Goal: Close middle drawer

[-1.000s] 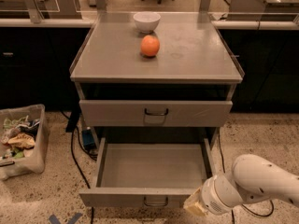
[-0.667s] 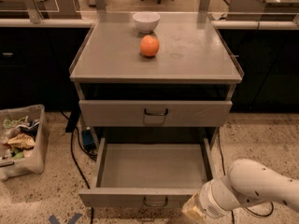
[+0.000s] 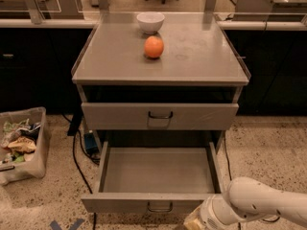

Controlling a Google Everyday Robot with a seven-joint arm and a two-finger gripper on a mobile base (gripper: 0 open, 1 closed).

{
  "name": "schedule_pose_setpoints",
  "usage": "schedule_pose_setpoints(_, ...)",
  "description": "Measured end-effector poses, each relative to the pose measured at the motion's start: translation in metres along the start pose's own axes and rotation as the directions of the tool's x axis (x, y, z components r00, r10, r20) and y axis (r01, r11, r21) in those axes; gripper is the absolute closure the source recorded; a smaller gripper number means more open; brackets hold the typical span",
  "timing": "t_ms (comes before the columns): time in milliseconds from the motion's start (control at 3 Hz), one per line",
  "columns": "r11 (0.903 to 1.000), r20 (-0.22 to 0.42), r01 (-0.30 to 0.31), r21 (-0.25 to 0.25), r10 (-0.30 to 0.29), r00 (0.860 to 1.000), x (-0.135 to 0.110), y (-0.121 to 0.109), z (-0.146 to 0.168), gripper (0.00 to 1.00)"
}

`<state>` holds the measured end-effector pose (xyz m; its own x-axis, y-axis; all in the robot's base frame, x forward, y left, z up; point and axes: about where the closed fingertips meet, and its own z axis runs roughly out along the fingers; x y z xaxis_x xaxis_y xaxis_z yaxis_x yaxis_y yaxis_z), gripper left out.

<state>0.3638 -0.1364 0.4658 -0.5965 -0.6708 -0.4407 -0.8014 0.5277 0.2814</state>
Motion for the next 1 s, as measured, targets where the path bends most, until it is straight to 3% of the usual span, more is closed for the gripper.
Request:
schedule_pose_setpoints(667, 0.9942, 0.042, -0.090, 0.058, 0.088, 0.995, -0.008, -0.027, 0.049, 1.00)
schedule_pose_setpoints(1000, 0.9915, 0.065, -0.087, 0.096, 0.081, 0.995, -0.024, -0.047, 0.065, 1.00)
